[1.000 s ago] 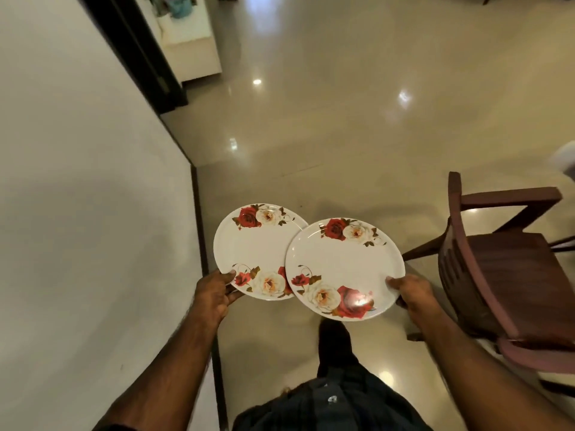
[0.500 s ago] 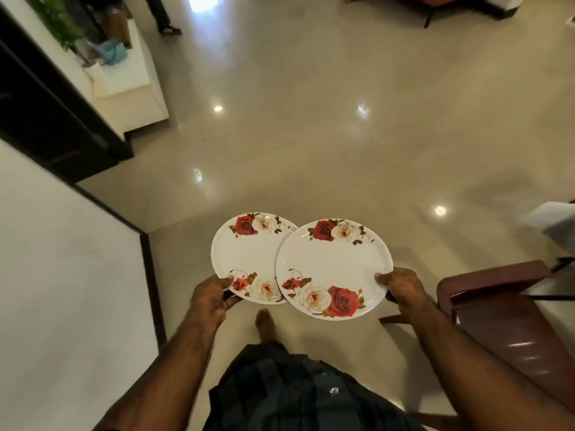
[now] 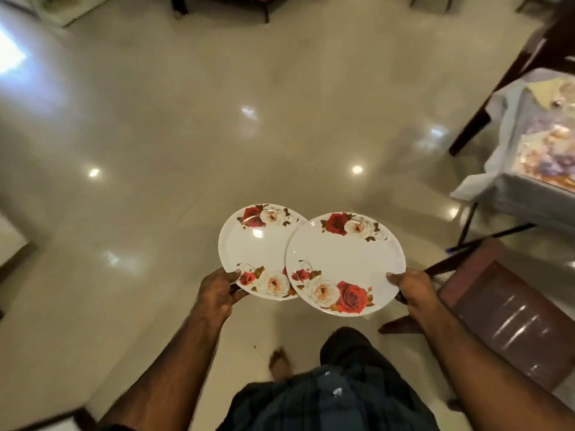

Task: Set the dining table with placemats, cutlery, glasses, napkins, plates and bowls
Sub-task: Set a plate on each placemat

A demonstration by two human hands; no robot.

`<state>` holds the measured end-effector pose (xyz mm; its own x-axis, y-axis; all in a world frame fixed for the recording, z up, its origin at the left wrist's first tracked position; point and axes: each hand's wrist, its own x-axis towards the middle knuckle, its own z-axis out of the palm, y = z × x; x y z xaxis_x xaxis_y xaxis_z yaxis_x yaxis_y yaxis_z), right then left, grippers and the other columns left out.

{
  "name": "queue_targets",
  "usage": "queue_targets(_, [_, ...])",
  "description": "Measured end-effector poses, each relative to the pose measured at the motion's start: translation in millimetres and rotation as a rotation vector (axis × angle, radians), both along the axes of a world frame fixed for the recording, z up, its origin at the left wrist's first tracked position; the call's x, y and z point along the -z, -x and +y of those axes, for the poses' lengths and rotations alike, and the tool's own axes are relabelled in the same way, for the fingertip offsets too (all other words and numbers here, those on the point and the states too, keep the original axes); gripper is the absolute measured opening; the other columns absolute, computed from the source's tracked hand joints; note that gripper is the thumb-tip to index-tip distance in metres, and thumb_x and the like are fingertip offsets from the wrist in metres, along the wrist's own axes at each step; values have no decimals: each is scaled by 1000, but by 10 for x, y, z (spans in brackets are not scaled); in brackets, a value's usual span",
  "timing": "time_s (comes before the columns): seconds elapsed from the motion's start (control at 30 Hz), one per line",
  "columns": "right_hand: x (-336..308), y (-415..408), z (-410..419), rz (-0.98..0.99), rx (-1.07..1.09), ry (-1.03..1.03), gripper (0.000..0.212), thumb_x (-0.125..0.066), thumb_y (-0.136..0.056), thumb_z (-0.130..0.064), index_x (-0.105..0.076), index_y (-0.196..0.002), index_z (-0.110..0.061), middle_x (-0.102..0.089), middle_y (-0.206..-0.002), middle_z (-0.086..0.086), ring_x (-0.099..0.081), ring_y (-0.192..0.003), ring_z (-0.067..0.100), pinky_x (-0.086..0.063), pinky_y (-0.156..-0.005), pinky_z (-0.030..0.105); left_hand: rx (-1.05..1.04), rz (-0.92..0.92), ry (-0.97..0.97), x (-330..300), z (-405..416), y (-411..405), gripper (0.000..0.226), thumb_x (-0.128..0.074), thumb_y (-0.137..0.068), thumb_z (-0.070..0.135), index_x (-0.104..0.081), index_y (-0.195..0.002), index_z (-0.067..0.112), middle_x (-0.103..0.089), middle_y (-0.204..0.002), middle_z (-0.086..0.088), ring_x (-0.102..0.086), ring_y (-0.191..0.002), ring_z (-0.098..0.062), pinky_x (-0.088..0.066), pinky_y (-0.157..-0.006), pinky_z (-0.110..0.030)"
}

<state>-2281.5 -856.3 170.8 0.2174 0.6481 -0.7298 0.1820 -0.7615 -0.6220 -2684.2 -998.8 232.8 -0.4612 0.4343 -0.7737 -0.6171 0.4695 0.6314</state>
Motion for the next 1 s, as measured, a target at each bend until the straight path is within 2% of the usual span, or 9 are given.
queue_targets(0.07, [81, -110, 268, 28, 95, 5, 30, -83, -83, -3, -73, -111, -5, -77, -103, 11, -74, -94, 35, -62, -88, 53, 75, 4, 6, 10, 615, 54, 28, -65, -93, -8, -70, -118, 4, -79, -106, -16, -76, -95, -37, -63, -73, -47])
queue_targets(0.23, [197, -362, 1087, 119, 273, -13, 17, -78, -87, 1, -71, -93, -13, -76, -99, 9, -72, -93, 29, -59, -86, 43, 208, 20, 8, 102, 2109, -118, 27, -64, -94, -8, -69, -118, 3, -79, -100, -15, -74, -93, -37, -61, -75, -47])
queue_targets(0.4, [102, -692, 2007, 177, 426, -5, 20, -76, -88, 3, -71, -103, -9, -76, -108, 12, -71, -102, 34, -60, -88, 46, 300, -7, 5, 58, 3458, -509, 31, -63, -95, -8, -67, -123, 3, -76, -109, -17, -73, -97, -37, -60, -76, -48])
queue_targets(0.53, [-171, -1048, 2796, 137, 508, -70, 29, -80, -84, -1, -71, -112, -2, -75, -112, 19, -72, -101, 43, -62, -82, 51, 366, -42, -41, -82, 4504, -906, 29, -63, -95, -9, -67, -122, 4, -77, -103, -15, -72, -97, -36, -60, -80, -49])
queue_targets(0.63, [-343, -1351, 3253, 151, 564, -124, 24, -81, -85, -6, -74, -107, -10, -77, -112, 14, -73, -102, 39, -59, -91, 60, 456, -74, -97, -147, 5347, -1183, 30, -63, -95, -8, -68, -122, 4, -81, -95, -12, -74, -96, -34, -62, -80, -48])
queue_targets(0.7, [-413, -1557, 3521, 159, 632, -137, 25, -82, -85, -12, -74, -109, -13, -78, -108, 10, -73, -100, 36, -59, -85, 64, 533, -98, -131, -154, 5979, -1391, 28, -63, -96, -7, -69, -120, 5, -81, -98, -12, -76, -94, -32, -65, -74, -45])
queue_targets(0.8, [-534, -1827, 3845, 172, 783, -235, 28, -80, -87, -7, -71, -113, -5, -76, -113, 15, -71, -104, 38, -60, -88, 55, 635, -168, -207, -181, 6931, -1758, 25, -59, -97, -7, -72, -115, 7, -79, -110, -16, -78, -90, -29, -66, -67, -42])
queue_targets(0.87, [-623, -1974, 4020, 157, 903, -274, 36, -83, -84, -8, -70, -117, -4, -75, -115, 17, -71, -106, 39, -59, -94, 56, 726, -221, -241, -234, 7556, -2073, 27, -58, -98, -7, -71, -116, 7, -79, -112, -16, -79, -91, -29, -66, -68, -43])
queue_targets(1.0, [-775, -2204, 4241, 143, 1153, -336, 46, -82, -83, -7, -65, -126, -4, -74, -115, 17, -71, -107, 38, -59, -95, 55, 905, -299, -293, -517, 8524, -2789, 30, -55, -98, -9, -69, -121, 5, -78, -114, -16, -78, -97, -32, -66, -76, -47])
